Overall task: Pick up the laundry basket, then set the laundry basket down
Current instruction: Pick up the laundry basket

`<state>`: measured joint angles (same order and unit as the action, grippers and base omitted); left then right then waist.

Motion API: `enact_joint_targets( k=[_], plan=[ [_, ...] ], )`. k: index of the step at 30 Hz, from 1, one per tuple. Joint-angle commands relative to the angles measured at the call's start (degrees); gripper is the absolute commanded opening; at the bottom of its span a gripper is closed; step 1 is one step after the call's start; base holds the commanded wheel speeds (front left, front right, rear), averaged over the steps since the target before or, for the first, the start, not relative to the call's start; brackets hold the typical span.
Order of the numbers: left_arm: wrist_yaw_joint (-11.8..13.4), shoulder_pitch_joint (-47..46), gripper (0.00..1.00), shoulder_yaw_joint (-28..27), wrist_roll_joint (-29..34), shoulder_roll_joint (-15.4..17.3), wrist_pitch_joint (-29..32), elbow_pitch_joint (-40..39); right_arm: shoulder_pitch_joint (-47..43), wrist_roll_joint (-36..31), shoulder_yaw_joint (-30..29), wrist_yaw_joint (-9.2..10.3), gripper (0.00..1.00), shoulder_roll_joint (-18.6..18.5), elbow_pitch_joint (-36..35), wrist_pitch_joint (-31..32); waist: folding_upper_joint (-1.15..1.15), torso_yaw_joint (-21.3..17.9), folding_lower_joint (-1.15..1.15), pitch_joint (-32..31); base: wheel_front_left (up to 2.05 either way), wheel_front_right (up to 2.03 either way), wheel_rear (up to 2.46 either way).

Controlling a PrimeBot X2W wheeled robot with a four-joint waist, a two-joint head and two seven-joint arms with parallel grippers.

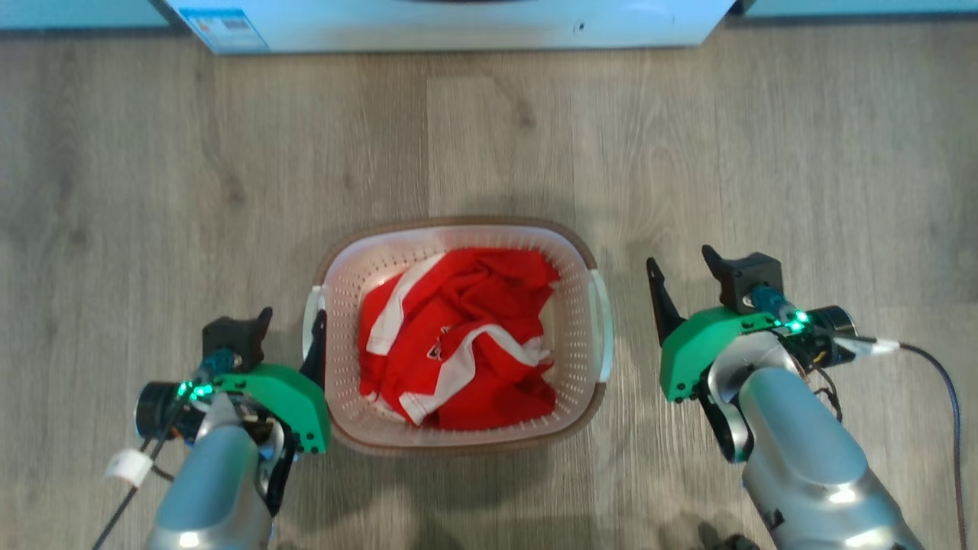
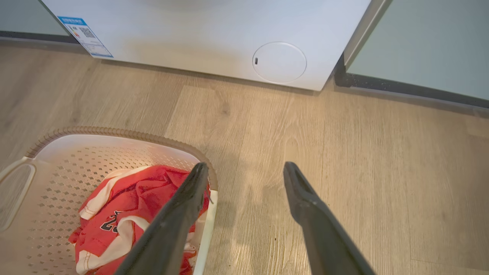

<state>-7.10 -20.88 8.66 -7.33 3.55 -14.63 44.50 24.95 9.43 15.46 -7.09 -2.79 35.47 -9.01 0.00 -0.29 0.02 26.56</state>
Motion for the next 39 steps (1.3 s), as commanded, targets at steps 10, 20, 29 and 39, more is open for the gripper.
enact_joint_targets(
  k=[10,20,29,39],
  plan=[
    [-0.4,-8.9,1.0,2.8,-1.3,2.4,-0.4,12.9,5.5,6.1,6.5,-0.4,1.0,-0.1,5.7,1.3,0.0,-0.2,-0.02,7.8,0.0,0.0,0.0],
    [-0.4,-17.4,1.0,8.9,-6.6,3.0,1.3,23.3,9.4,10.1,11.7,-0.4,1.0,-0.1,10.6,3.7,0.0,-0.3,-0.02,12.8,0.0,0.0,0.0],
    [-0.4,-20.9,1.0,13.7,-10.5,3.4,4.4,26.1,11.6,13.9,14.7,-0.4,1.0,-0.1,13.1,5.8,0.0,0.2,-0.02,15.0,0.0,0.0,0.0],
    [-0.4,-23.3,1.0,19.4,-14.1,3.6,6.3,26.9,14.5,17.2,16.3,-0.4,1.0,-0.1,17.6,7.7,0.0,1.5,-0.02,17.7,0.0,0.0,0.0]
  ],
)
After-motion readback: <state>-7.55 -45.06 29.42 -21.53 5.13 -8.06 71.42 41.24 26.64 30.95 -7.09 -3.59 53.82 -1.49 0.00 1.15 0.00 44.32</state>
